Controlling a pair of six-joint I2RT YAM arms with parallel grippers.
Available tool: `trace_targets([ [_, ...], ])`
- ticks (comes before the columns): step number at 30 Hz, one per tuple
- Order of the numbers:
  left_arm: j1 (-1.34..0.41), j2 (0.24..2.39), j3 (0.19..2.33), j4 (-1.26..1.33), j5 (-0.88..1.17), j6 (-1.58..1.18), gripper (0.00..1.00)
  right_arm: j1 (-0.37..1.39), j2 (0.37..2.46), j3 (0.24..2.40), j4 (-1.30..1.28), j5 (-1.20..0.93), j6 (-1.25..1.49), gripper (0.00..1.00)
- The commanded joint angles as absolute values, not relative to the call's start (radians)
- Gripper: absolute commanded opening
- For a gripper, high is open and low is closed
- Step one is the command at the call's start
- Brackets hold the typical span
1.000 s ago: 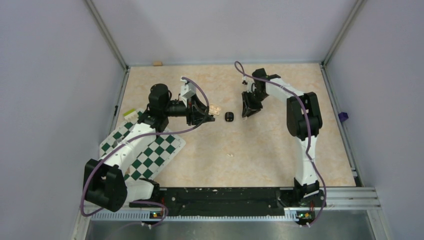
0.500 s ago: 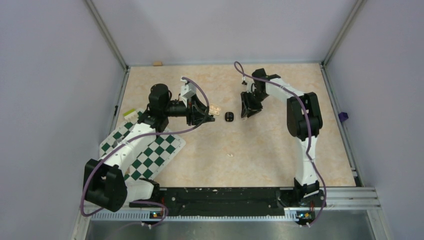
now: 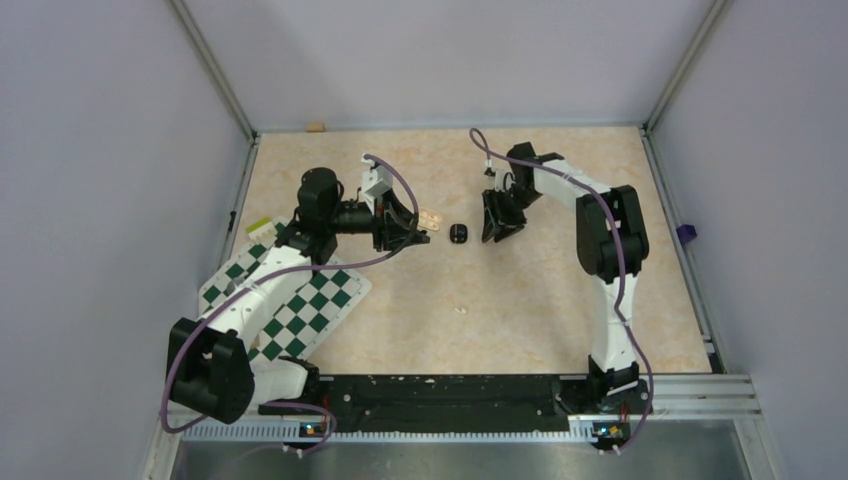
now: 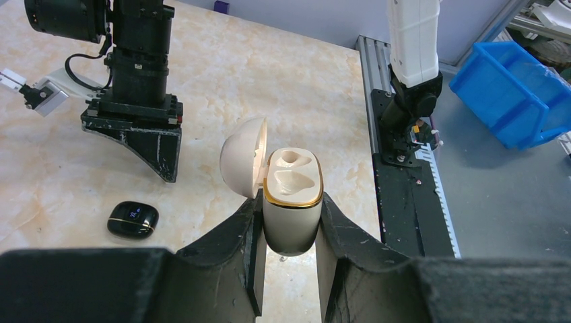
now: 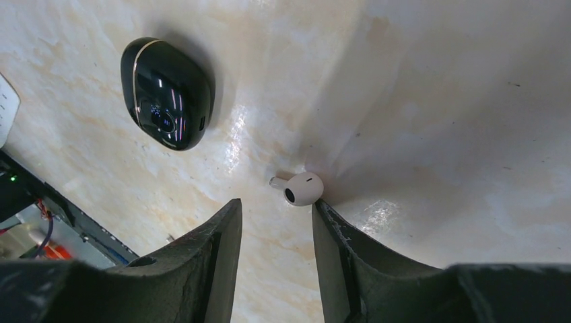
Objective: Insert the wireless bluetooth earbuds into the charging case
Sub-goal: Adjust the earbud at the center of the board.
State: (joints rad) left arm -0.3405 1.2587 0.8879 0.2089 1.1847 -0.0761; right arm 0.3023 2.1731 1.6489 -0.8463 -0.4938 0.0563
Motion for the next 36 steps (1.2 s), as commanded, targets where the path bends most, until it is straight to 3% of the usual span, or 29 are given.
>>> trace_targets([
  [1, -0.343, 1.236, 0.89, 0.234, 1.189, -0.064, 0.0, 0.297, 2.185, 1.62, -0.836, -0.482, 0.062, 0.43],
  [7, -0.342, 1.238, 0.89, 0.236, 1.189, -0.067, 0.0, 0.281, 2.258, 1.705, -0.836, -0.441, 0.069, 0.44],
  [19, -0.343, 1.239, 0.895, 0.235, 1.193, -0.07, 0.0, 0.27, 2.326, 1.813, -0.836, -0.605, 0.06, 0.42],
  [36, -0.343, 1.246, 0.893, 0.236, 1.191, -0.068, 0.0, 0.272, 2.339, 1.857, -0.864, -0.434, 0.006, 0.21],
])
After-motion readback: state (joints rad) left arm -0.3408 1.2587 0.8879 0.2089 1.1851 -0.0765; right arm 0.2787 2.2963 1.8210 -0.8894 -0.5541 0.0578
